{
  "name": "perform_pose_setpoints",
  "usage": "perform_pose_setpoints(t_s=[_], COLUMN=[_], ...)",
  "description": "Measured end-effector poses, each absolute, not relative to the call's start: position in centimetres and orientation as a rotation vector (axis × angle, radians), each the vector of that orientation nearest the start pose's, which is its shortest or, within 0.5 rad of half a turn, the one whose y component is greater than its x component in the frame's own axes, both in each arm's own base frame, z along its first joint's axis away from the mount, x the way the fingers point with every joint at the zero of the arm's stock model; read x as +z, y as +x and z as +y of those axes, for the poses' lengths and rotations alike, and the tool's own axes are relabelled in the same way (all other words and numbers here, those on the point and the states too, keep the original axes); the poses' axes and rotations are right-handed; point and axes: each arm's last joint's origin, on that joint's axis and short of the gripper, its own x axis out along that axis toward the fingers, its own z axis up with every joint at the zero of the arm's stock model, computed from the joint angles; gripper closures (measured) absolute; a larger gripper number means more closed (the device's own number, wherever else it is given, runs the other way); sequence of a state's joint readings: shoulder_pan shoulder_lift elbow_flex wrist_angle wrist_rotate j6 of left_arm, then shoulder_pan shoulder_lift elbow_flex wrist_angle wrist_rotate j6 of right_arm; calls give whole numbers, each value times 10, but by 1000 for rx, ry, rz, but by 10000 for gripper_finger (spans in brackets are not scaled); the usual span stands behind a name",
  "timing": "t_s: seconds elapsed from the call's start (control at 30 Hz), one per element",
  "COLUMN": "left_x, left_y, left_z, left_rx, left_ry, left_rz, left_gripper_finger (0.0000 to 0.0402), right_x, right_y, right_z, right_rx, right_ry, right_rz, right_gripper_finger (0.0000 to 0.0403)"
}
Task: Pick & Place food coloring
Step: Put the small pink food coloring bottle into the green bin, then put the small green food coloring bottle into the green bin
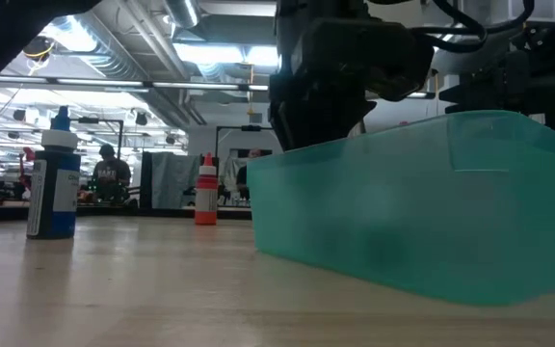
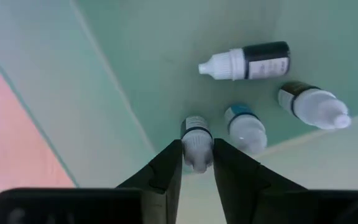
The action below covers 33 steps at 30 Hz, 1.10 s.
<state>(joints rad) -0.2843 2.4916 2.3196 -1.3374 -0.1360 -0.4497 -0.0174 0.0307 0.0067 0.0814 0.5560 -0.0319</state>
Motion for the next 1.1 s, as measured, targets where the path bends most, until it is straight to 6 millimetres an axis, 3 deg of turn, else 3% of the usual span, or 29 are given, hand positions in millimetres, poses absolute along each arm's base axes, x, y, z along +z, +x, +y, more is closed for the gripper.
perform_pose_setpoints(t_s=[0.5,0.73,1.1], left_x=[189,206,248], left_y=[467,465,454], left_z=[-129,-126,-110], left_rx=[196,185,283], left_ry=[-21,-14,-70], left_rz=[1480,1459,1380], left_gripper_finger=[257,247,234], right_x=[171,171,171], right_y=[94,94,94], right_z=[-17,-17,-17], right_rx=[-575,-574,-574], right_ry=[-15,-15,-15], right_rz=[-47,-47,-47], right_gripper_finger=[6,6,6])
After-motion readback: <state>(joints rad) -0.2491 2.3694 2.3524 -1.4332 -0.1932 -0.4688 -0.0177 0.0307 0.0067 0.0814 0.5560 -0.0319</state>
